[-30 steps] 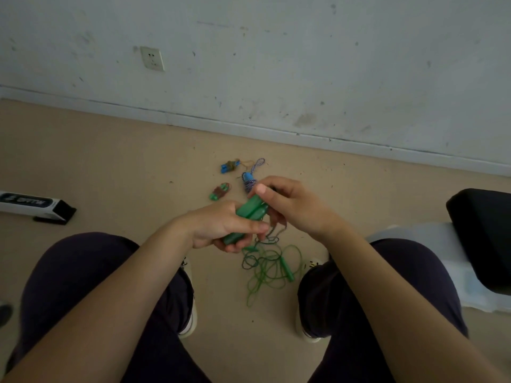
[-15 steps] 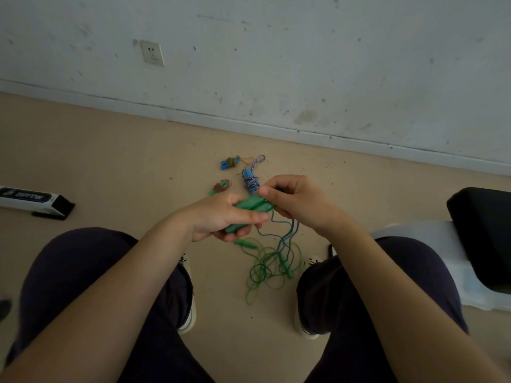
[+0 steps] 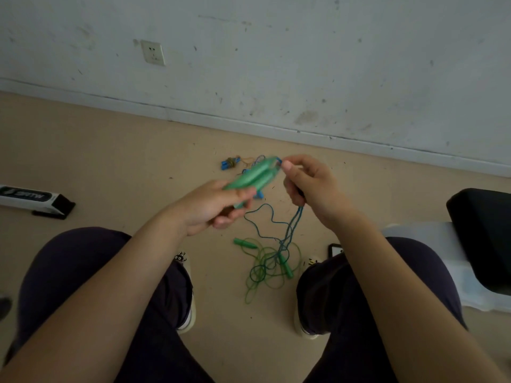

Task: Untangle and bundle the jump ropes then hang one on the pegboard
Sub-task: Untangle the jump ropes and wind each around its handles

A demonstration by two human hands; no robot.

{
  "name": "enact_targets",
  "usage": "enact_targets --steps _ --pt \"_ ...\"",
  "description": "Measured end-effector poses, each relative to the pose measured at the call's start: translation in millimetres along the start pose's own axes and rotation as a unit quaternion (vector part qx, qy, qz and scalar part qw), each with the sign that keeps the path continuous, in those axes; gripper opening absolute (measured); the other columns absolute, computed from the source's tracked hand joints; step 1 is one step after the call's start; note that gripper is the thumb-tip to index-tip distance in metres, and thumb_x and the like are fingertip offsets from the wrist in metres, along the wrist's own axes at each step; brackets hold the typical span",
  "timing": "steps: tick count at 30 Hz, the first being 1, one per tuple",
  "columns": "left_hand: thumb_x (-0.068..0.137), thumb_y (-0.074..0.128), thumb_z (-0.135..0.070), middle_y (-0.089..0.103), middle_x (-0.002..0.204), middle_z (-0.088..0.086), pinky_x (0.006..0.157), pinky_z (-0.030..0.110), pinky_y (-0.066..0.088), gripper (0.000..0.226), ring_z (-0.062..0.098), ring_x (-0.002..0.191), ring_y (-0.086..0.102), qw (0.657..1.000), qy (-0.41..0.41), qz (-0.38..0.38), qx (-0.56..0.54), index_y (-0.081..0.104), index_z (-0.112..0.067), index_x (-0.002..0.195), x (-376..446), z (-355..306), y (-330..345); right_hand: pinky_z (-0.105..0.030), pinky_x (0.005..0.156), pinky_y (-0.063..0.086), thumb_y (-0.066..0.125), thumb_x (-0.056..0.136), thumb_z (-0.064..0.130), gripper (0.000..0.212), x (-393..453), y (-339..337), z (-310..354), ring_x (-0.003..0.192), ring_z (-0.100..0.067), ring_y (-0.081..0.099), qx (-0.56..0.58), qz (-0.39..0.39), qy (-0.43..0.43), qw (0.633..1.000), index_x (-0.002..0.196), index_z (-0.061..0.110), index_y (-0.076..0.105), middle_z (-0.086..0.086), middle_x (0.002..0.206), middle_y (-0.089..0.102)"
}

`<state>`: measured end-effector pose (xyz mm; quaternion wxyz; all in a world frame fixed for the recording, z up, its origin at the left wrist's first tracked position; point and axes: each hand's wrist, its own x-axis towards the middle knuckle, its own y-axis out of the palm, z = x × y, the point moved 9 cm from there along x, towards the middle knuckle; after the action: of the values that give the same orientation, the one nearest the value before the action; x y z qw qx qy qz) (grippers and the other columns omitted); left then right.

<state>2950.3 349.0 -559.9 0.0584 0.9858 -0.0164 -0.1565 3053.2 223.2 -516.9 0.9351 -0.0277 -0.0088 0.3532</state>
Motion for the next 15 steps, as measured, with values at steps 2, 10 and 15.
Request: enact_targets --steps 2,10,15 --pt "0.087 0.064 -0.043 0.045 0.055 -0.004 0.035 0.016 0.022 0.032 0.005 0.036 0.027 0.992 0.044 -0.087 -0.081 0.057 -0.012 0.083 2 -8 -22 -0.026 0.045 0.038 0.060 0.097 0.018 0.007 2 -14 -2 0.047 -0.015 0.044 -0.017 -0.048 0.012 0.999 0.098 0.016 0.053 0.000 0.063 0.056" --pt "0.095 0.065 -0.040 0.052 0.052 -0.002 0.035 0.016 0.025 0.030 0.007 0.034 0.033 0.968 -0.016 -0.199 0.152 0.063 -0.013 0.081 1 5 -45 -0.012 0.054 0.041 0.076 0.084 0.015 0.009 -2 12 -13 0.053 0.007 0.054 -0.263 0.059 0.014 0.963 0.080 0.020 0.069 0.013 0.065 0.065" --pt "0.092 0.069 -0.040 0.050 0.055 -0.003 0.040 0.020 0.026 0.028 0.009 0.040 0.033 0.934 -0.171 0.097 0.299 0.063 -0.015 0.082 -8 42 10 -0.018 0.070 0.052 0.079 0.080 0.011 0.013 -5 28 -7 0.073 -0.004 0.065 -0.153 0.104 0.005 0.983 0.081 0.022 0.074 0.009 0.074 0.071"
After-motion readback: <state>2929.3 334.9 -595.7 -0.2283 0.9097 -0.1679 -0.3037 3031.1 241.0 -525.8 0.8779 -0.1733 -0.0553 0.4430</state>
